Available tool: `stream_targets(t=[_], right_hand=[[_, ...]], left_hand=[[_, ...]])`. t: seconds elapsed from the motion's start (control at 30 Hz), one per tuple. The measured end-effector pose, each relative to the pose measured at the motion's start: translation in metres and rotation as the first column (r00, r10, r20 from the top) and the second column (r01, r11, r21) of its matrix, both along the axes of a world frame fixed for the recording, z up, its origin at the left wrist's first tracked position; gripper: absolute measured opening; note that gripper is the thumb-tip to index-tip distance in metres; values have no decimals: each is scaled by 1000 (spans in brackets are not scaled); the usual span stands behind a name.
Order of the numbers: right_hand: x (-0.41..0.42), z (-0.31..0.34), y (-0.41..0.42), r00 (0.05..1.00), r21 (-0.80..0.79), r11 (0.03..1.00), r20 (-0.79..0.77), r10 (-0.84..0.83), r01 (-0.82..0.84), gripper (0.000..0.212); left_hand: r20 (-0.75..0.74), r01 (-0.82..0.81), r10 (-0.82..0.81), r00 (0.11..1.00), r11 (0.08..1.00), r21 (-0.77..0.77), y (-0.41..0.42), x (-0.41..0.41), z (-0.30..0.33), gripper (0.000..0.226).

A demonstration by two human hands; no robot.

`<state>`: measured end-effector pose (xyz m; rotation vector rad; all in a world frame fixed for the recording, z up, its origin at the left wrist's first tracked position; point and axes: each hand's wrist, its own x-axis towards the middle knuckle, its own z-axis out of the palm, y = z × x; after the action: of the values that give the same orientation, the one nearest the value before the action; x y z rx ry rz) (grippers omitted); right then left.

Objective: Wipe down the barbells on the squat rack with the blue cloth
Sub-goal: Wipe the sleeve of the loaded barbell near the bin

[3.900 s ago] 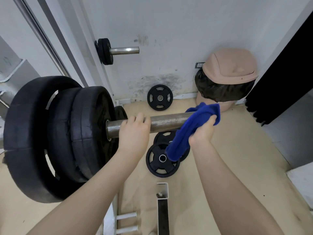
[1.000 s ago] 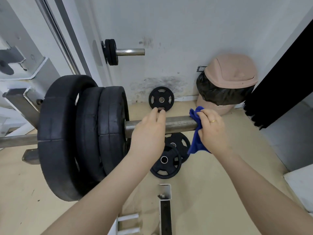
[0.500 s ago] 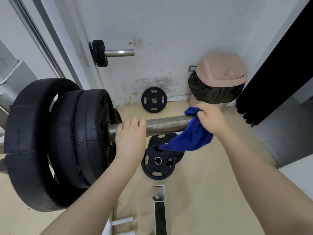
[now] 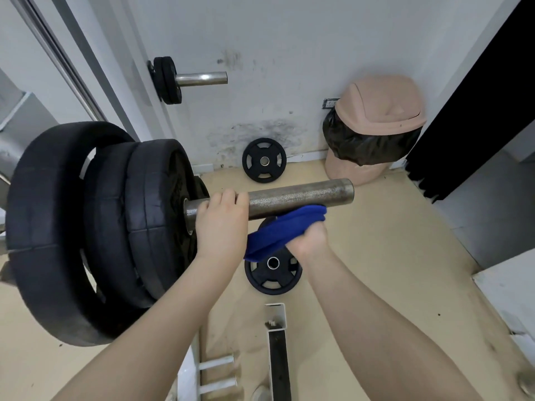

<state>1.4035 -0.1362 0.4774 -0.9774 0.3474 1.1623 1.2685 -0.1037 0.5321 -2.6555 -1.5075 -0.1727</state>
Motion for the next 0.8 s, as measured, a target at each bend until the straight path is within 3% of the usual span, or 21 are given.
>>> stream_targets(t=[0.13,0.3,0.47,0.6,0.73,0.8], right_hand=[[-31,2,7,976,19,1000,-219,17,-13,28],[-69,20,5,932,82,992,-341,119,-97,30],[-100,21,6,902,95,924,-200,383,-371,25],[-100,26,0,893,141,907,-171,416,-396,25],[-98,34,-21,866,199,846,20,500,-494,29],[-96,47,-29,828,195,809,224,514,-554,29]], left_hand=[[13,13,-12,1000,995,-99,-2,-7,12,39],[59,106,-96,994,974,-202,-8,-19,25,46],[262,135,-92,961,979,-151,-29,-40,53,55],[378,196,-174,909,980,-19,-38,-60,65,47],[454,225,-235,859,971,77,-39,-82,72,44],[472,243,-262,842,965,101,-37,-92,77,44]])
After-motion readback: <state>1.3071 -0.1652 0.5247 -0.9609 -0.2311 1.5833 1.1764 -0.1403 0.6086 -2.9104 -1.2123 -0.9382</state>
